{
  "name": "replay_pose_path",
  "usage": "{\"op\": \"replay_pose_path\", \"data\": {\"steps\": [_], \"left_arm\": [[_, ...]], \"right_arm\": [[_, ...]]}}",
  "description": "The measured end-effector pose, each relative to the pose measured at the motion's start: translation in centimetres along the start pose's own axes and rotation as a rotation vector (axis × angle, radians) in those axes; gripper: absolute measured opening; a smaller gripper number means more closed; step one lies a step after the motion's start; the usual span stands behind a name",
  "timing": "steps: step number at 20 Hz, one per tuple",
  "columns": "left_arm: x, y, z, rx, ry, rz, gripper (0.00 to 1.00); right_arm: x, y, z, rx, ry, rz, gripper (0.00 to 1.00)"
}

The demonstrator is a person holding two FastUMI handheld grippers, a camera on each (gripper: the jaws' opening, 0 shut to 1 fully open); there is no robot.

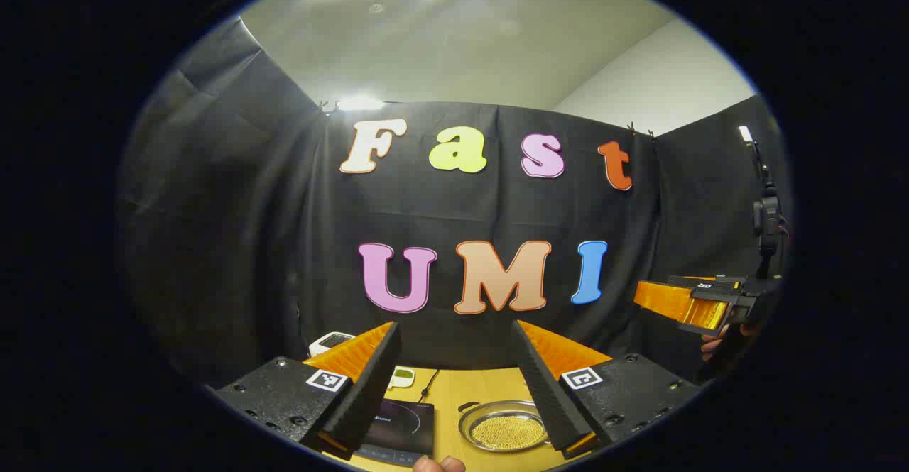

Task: First push the handle of the pot to place it horizontally, then grasp the pot with both hands and set it on the induction cooktop.

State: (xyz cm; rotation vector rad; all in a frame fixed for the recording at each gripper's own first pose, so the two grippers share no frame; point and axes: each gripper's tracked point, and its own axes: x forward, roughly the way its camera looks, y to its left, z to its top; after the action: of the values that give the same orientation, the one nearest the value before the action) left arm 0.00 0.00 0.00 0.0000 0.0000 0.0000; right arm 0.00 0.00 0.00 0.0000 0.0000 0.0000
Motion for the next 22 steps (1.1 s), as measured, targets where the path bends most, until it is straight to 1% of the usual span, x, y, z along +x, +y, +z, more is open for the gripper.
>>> {"op": "replay_pose_path", "data": {"steps": [4, 9, 15, 22], "left_arm": [[-0.2, 0.9, 0.1, 0.011, -0.002, 0.027, 0.94], [-0.3, 1.4, 0.3, 0.026, -0.007, 0.027, 0.93], [-0.3, 2.0, 0.3, 0.034, -0.012, 0.027, 0.94], [-0.7, 3.5, 0.1, 0.044, -0.012, 0.023, 0.94]], "right_arm": [[0.4, 0.6, -0.1, -0.009, 0.002, 0.016, 0.98], [0.6, 1.1, -0.1, -0.010, 0.006, 0.023, 0.98], [0.6, 1.1, 0.3, -0.057, -0.003, 0.008, 0.98], [0.4, 2.4, -0.7, -0.063, 0.021, -0.011, 0.98]]}}
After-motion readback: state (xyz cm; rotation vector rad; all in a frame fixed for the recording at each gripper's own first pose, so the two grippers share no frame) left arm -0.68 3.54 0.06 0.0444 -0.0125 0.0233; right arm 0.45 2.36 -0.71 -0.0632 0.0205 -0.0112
